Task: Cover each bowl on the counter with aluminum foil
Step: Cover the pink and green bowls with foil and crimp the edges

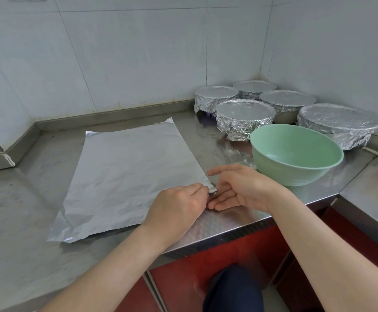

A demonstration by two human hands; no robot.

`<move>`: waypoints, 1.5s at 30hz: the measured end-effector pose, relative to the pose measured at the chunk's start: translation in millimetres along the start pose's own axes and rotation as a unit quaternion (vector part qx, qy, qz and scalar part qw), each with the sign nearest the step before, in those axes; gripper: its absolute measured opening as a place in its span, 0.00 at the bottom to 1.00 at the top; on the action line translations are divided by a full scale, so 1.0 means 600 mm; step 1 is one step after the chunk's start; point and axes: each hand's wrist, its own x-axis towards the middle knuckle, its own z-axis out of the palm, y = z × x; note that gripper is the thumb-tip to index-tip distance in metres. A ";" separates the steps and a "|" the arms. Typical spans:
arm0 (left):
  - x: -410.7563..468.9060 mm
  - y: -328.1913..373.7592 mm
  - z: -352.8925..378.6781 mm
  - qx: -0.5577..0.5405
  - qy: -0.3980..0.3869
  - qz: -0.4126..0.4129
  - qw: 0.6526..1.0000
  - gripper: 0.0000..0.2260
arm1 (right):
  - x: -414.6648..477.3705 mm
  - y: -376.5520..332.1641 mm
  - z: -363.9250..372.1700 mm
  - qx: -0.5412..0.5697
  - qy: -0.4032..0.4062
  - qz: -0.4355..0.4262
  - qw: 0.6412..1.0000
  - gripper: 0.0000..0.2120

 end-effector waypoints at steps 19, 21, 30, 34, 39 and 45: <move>-0.032 -0.008 -0.069 -0.016 -0.085 -0.154 0.984 0.17 | 0.015 0.010 0.003 0.011 0.030 0.001 0.999 0.15; -0.054 -0.023 -0.080 -0.010 -0.088 -0.182 0.979 0.15 | 0.014 0.011 -0.003 0.043 0.028 -0.003 0.999 0.15; -0.083 -0.066 -0.100 0.033 -0.182 -0.202 0.962 0.04 | 0.003 0.042 -0.065 -0.294 0.094 -0.247 0.918 0.36; -0.087 -0.074 -0.104 0.037 -0.211 -0.176 0.961 0.06 | 0.038 0.044 -0.048 -0.475 0.075 -0.348 0.805 0.35; -0.091 -0.071 -0.125 0.002 -0.225 -0.127 0.966 0.05 | 0.071 0.057 -0.023 -0.439 0.023 -0.393 0.807 0.14; -0.121 -0.141 -0.242 -0.330 -0.374 -0.193 0.845 0.40 | 0.068 0.067 -0.039 -0.338 0.060 -0.287 0.894 0.09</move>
